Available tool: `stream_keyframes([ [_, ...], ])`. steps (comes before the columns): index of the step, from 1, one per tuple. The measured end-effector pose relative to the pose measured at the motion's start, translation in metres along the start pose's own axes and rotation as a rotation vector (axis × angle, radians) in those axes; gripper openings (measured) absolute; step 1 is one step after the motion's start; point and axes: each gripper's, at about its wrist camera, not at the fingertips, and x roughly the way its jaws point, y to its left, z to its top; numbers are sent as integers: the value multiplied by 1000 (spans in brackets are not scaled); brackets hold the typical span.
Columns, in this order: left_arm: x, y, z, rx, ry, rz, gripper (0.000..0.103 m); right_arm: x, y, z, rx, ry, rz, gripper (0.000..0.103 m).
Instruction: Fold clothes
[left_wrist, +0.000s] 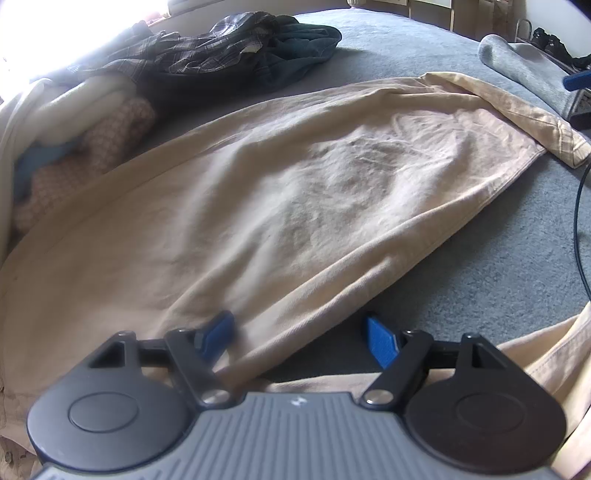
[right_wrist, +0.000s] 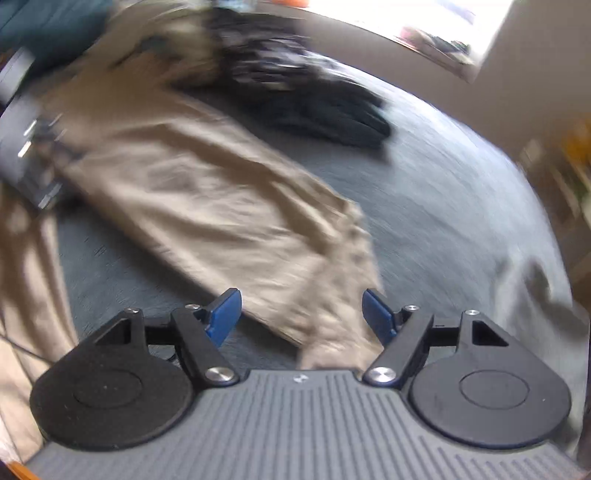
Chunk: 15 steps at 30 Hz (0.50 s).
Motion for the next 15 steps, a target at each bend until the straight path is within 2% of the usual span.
stream_keyframes([
  [4, -1, 0, 0, 0, -1, 0, 78, 17, -10, -24, 84, 72, -6, 70],
  [7, -1, 0, -2, 6, -4, 4, 78, 29, -15, -36, 164, 93, 22, 63],
  [8, 0, -1, -2, 7, -4, 5, 78, 35, -17, -35, 190, 105, 31, 44],
  [9, 0, 0, -2, 6, -4, 5, 78, 41, -19, -34, 217, 117, 40, 10],
  [11, -1, 0, -2, 6, -5, 4, 78, 48, -27, -26, 249, 111, 17, 6],
  [15, -1, -2, -1, 17, 0, 10, 78, 39, -87, 7, 240, 45, -167, 6],
])
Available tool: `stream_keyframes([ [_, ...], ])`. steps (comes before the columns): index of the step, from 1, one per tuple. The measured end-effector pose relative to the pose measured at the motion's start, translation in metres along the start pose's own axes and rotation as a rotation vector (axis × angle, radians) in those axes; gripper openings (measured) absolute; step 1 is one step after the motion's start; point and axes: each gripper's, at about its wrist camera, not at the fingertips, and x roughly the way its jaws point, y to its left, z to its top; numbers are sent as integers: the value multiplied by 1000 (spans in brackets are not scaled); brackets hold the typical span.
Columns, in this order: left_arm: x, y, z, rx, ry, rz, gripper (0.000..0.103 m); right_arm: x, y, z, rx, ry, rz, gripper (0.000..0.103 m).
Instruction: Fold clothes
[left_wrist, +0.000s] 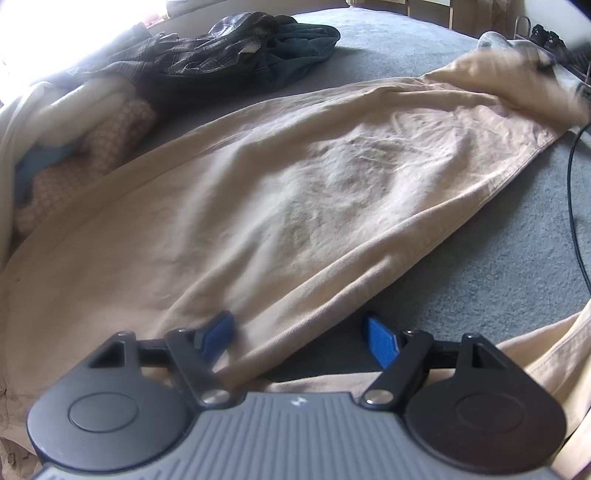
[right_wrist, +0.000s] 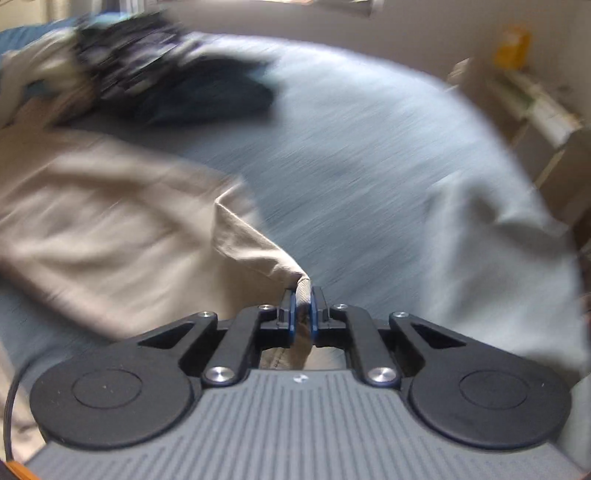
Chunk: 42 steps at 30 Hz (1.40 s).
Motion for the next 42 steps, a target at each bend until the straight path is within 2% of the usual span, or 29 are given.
stream_keyframes([
  [2, 0, -1, 0, 5, 2, 3, 78, 7, -35, 26, 22, -21, -62, 6],
  [5, 1, 0, 0, 8, 6, 0, 78, 30, -74, 52, 64, -12, -49, 6],
  [9, 0, -1, 0, 19, 11, 3, 78, 77, -84, 63, 94, 64, -44, 8],
  [11, 0, 0, 0, 16, 11, 1, 79, 101, -83, 62, 106, 133, -85, 17],
  [12, 0, 0, -1, 15, 10, -1, 79, 108, -83, 61, 116, 152, -118, 17],
  [14, 0, 0, -2, 18, 7, -4, 79, 107, -87, 60, 163, 126, -172, 19],
  [17, -1, 0, -3, 28, 1, -6, 79, 77, -95, 54, 341, 29, -174, 23],
  [19, -1, 0, -4, 31, -2, -7, 80, 52, -97, 40, 503, -8, -116, 26],
  [21, 0, 0, -3, 30, -4, -6, 80, 36, -93, 17, 664, 18, -16, 27],
  [23, 0, -1, -4, 35, -7, -2, 80, 29, -82, -11, 804, 87, 37, 28],
  [27, -3, -5, -5, 65, -15, 16, 80, 44, -65, -71, 1113, 214, 87, 29],
  [28, -4, -5, -5, 71, -16, 21, 80, 49, -65, -82, 1190, 216, 79, 29],
  [31, -5, -6, -8, 74, -9, 25, 80, 56, -62, -95, 1328, 102, 74, 33],
  [32, -5, -5, -8, 68, -8, 25, 80, 57, -60, -96, 1343, 65, 80, 34],
  [34, -5, -3, -9, 51, -7, 21, 80, 61, -58, -93, 1333, 40, 107, 25],
  [35, -5, -2, -8, 45, -6, 20, 80, 61, -58, -90, 1308, 46, 94, 1],
  [37, -7, -2, -8, 43, -7, 26, 80, 49, -52, -74, 1192, 49, 51, 1],
  [39, -10, -1, -9, 48, -9, 30, 80, 30, -43, -53, 1013, 55, -15, 1],
  [42, -11, 3, -12, 44, -4, 27, 80, 18, -25, -37, 777, 117, -123, 1],
])
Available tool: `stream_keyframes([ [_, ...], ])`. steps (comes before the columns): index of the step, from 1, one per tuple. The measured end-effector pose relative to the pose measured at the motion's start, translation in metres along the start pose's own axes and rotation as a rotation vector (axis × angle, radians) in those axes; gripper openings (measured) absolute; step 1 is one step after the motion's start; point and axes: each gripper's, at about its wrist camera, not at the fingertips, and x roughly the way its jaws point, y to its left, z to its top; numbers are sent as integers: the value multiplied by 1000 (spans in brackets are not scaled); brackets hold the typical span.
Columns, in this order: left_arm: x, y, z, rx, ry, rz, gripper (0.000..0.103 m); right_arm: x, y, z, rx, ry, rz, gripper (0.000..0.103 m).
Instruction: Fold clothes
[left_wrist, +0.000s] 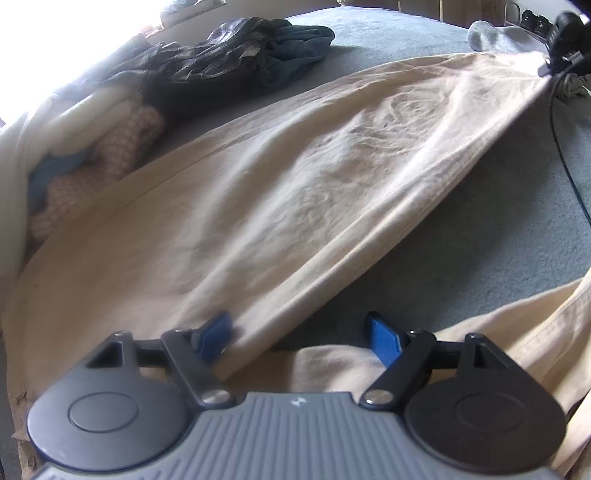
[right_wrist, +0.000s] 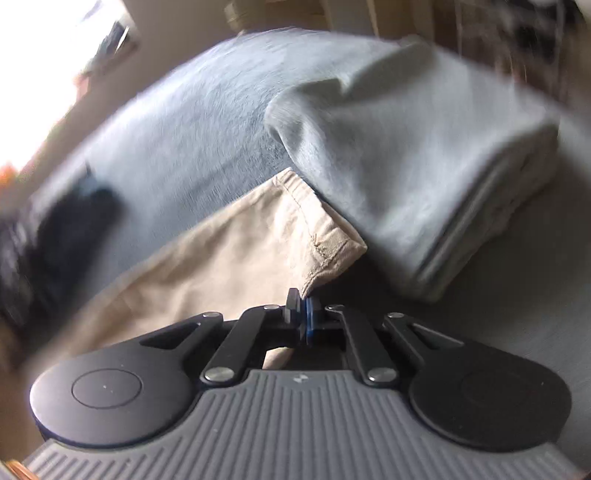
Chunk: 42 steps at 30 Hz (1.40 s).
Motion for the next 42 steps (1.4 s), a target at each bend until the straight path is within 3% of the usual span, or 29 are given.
stream_keyframes([
  [3, -1, 3, -1, -3, 15, -11, 80, 23, -2, -8, -137, 57, -128, 4],
  [7, -11, 9, -3, -18, 16, -32, 80, 33, -13, -9, -54, 77, -140, 11],
  [9, -19, 15, -5, -37, 2, -43, 80, 20, -9, -10, -90, 46, -212, 38],
  [12, -34, 22, -8, -67, -35, -55, 80, -11, -3, -14, -186, -50, -268, 44],
  [14, -40, 25, -9, -70, -59, -69, 80, -37, 5, -21, -213, -116, -176, 44],
  [15, -39, 24, -9, -66, -55, -75, 80, -48, 13, -25, -233, -129, -69, 43],
  [18, -29, 22, -8, -69, -14, -106, 80, -54, 57, -41, -372, -47, 261, 42],
  [21, -17, 22, -11, -98, 33, -144, 80, -37, 118, -62, -550, 42, 432, 38],
  [23, -13, 24, -15, -119, 41, -150, 80, -21, 144, -83, -624, 105, 467, 37],
  [26, -15, 26, -23, -146, 29, -164, 81, -2, 143, -125, -720, 182, 395, 36],
  [28, -17, 26, -26, -131, 27, -162, 81, -14, 123, -145, -766, 105, 409, 36],
  [29, -19, 26, -27, -119, 26, -158, 81, -19, 120, -149, -806, 120, 385, 36],
  [33, -36, 33, -24, -101, 10, -141, 81, -42, 125, -139, -868, 120, 338, 35],
  [38, -46, 48, -13, -158, -37, -112, 81, -51, 168, -96, -748, -35, 461, 34],
  [42, -19, 45, -3, -213, -13, -50, 81, -17, 206, -120, -793, 44, 492, 33],
])
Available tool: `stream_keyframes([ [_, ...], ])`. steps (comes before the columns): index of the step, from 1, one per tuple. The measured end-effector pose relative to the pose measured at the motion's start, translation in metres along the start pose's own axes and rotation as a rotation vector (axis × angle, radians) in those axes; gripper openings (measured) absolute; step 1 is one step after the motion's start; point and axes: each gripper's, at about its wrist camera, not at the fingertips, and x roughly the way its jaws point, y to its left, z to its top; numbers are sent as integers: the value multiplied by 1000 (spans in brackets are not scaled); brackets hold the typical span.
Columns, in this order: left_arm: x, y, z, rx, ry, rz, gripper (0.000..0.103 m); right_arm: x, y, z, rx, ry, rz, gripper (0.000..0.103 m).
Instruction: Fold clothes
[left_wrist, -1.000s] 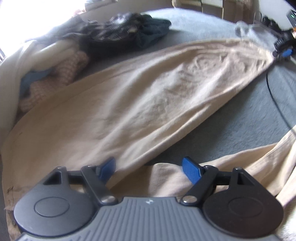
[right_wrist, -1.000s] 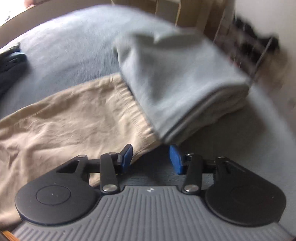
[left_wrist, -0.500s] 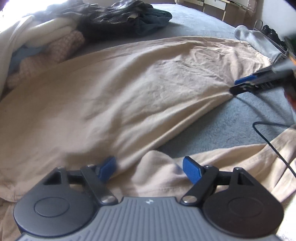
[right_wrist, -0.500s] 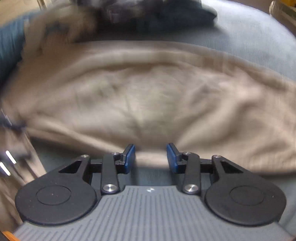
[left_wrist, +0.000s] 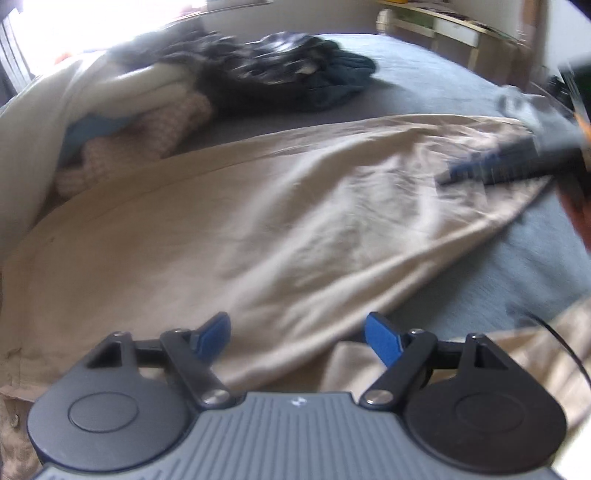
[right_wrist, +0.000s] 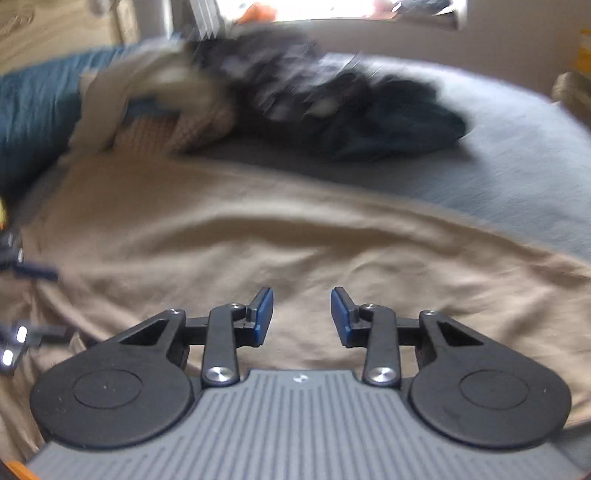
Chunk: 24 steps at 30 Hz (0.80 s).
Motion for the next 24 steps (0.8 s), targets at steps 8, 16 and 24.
stream_keyframes([
  [8, 26, -18, -22, 86, 3, 100, 87, -22, 3, -35, -54, 80, -8, 31],
  [16, 28, -17, -27, 70, -12, 102, 88, 63, -22, 78, 53, -49, 27, 32],
  [24, 22, -13, -34, 110, -43, 77, 88, 133, -43, 123, 143, -72, -122, 26],
])
